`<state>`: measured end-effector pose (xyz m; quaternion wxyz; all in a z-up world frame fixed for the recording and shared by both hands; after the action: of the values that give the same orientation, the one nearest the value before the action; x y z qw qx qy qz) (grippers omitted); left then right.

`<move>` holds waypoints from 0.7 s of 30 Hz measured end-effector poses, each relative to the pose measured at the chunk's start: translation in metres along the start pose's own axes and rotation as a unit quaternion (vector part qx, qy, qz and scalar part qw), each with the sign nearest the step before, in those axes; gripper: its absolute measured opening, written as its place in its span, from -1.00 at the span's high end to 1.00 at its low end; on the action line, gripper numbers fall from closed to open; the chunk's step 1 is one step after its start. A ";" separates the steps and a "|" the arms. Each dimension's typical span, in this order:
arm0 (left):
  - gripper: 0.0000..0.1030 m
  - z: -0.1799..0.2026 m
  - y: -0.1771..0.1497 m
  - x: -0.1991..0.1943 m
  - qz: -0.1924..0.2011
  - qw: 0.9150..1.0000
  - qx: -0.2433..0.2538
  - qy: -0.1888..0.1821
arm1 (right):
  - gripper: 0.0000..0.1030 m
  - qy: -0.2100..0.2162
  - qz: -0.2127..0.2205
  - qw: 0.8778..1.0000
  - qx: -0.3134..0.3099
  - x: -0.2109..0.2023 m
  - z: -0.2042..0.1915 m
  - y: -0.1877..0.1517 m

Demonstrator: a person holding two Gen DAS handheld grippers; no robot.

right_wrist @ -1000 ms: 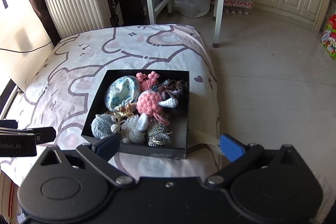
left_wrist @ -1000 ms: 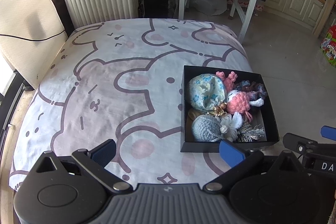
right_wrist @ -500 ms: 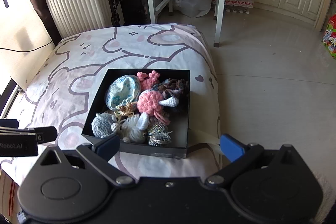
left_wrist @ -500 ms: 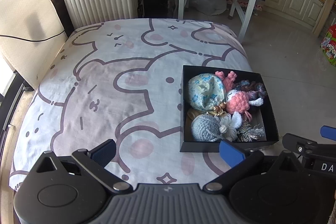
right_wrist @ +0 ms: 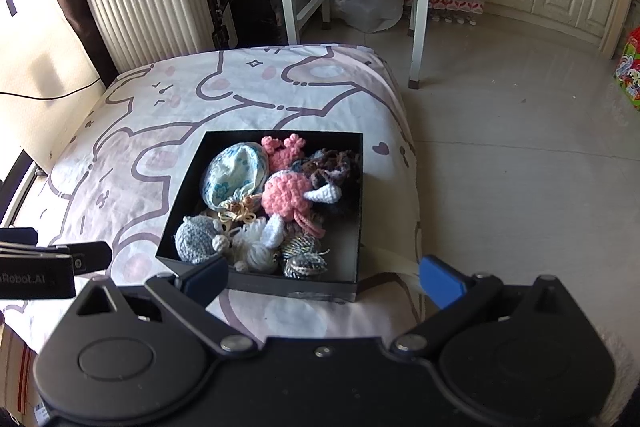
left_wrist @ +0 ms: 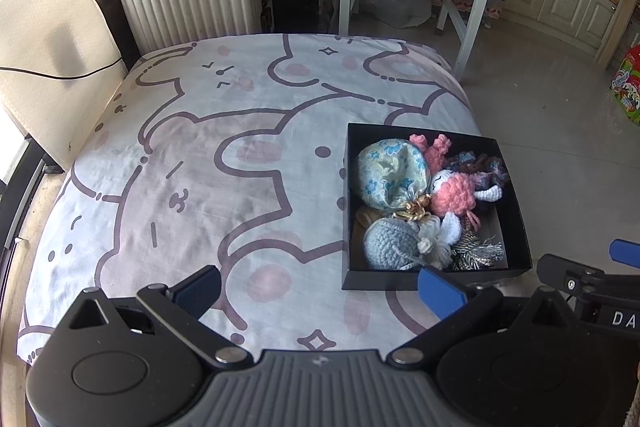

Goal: Organize objects

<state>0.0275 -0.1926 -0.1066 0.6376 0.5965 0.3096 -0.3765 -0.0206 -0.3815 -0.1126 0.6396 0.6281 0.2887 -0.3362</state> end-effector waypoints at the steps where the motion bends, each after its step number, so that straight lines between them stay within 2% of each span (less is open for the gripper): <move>1: -1.00 0.000 0.000 0.000 0.000 1.000 0.000 0.000 | -1.00 0.001 0.000 1.000 -0.001 0.001 0.000 0.000; 21: -1.00 -0.001 0.001 0.003 -0.005 1.000 -0.003 0.004 | -1.00 0.010 -0.002 1.000 -0.007 0.004 -0.003 0.003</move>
<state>0.0299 -0.1915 -0.1091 0.6365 0.5944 0.3161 -0.3764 -0.0155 -0.3785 -0.1145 0.6406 0.6263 0.2984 -0.3292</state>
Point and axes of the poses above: each gripper's, at about its wrist camera, not at the fingertips, and x roughly the way its jaws point, z to its right, y to its top, the point moved 10 cm from there along x, roughly the way its jaws point, and after that the axes turned 13 degrees about -x, right-handed, at the moved point
